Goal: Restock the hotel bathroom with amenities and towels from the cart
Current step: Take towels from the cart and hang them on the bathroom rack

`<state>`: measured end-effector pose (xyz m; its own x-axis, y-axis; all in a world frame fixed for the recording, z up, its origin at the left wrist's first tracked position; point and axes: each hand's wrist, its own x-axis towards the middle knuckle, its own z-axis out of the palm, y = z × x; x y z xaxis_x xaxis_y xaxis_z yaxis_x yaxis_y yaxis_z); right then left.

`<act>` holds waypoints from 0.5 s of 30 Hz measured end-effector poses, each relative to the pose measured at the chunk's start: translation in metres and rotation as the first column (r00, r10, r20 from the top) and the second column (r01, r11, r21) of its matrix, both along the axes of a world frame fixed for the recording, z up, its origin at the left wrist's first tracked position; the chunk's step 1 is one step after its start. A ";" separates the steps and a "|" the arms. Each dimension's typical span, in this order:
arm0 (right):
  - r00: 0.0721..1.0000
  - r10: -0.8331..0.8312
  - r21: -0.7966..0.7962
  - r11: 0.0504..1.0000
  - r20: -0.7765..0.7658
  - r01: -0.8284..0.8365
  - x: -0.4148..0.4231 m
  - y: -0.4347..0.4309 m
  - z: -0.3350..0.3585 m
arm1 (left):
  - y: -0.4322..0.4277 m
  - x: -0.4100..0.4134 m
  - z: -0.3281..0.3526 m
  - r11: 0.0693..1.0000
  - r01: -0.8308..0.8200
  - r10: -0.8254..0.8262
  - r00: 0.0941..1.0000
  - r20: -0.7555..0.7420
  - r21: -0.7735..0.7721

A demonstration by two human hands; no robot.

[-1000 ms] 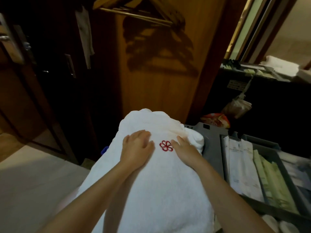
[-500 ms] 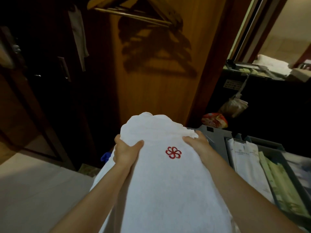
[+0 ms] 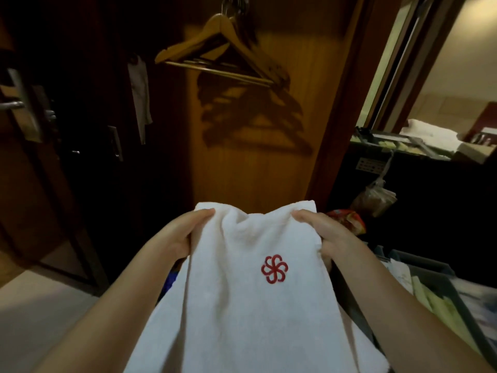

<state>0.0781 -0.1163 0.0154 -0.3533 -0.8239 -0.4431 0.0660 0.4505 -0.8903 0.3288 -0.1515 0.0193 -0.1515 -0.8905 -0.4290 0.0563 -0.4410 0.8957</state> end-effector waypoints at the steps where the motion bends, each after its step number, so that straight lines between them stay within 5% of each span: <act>1: 0.999 0.026 -0.044 0.999 0.034 -0.025 -0.002 0.000 0.003 | 0.006 0.000 0.010 1.000 0.010 -0.011 1.000 -0.027 -0.022; 11: 0.966 0.176 -0.351 0.931 0.187 -0.102 0.009 0.022 0.062 | 0.081 0.000 0.087 0.928 -0.239 0.191 0.964 -0.187 -0.285; 15: 0.901 0.359 -0.419 0.877 0.242 -0.237 0.028 0.041 0.087 | 0.123 0.005 0.112 0.903 -0.282 0.223 0.953 -0.206 -0.325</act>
